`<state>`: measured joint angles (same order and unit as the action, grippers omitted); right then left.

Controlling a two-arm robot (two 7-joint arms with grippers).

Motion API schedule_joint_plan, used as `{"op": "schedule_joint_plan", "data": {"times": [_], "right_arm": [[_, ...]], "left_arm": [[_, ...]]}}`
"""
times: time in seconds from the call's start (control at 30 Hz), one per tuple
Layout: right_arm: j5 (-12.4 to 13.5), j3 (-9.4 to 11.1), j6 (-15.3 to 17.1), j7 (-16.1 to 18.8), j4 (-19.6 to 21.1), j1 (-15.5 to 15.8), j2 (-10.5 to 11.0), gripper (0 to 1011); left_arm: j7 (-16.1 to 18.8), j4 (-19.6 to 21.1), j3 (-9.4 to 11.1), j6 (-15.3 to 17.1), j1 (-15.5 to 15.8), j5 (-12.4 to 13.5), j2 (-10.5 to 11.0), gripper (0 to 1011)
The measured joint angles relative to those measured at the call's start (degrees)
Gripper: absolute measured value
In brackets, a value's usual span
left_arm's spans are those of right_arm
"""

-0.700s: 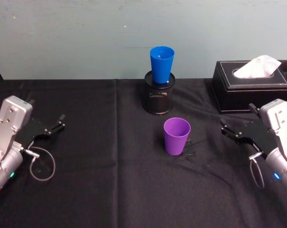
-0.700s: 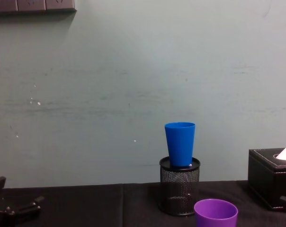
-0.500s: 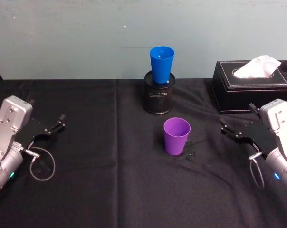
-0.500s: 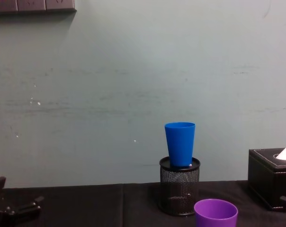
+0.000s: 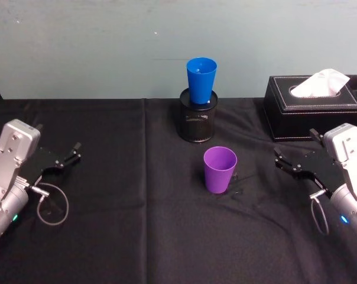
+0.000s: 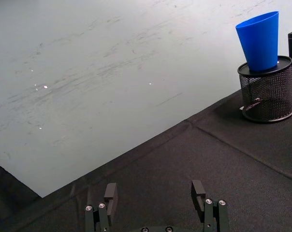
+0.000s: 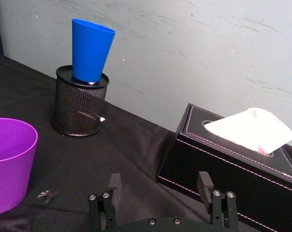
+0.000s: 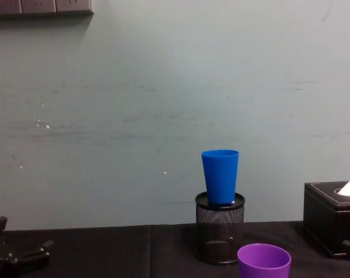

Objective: Pick up one cup with a gripper and tap it against the other cup.

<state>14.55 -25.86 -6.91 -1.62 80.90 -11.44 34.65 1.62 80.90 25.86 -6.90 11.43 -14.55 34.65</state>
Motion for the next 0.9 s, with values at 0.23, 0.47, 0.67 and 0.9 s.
{"op": "schedule_joint_plan", "data": {"times": [0.23, 0.47, 0.67, 0.9], "right_arm": [[0.0, 0.09, 0.0, 0.05, 0.12, 0.12, 0.06, 1003], [5.38, 1.52, -0.6, 8.6, 3.82, 3.64, 2.7, 1003], [14.16, 2.19, -0.92, 20.97, 4.09, 5.0, 3.34, 1003], [15.16, 1.12, -0.99, 24.39, -0.27, 2.55, -0.8, 1003]], "left_arm": [[0.0, 0.0, 0.0, 0.0, 0.0, 0.0, 0.0, 1000], [0.0, 0.0, 0.0, 0.0, 0.0, 0.0, 0.0, 1000], [0.0, 0.0, 0.0, 0.0, 0.0, 0.0, 0.0, 1000], [0.0, 0.0, 0.0, 0.0, 0.0, 0.0, 0.0, 1000]]}}
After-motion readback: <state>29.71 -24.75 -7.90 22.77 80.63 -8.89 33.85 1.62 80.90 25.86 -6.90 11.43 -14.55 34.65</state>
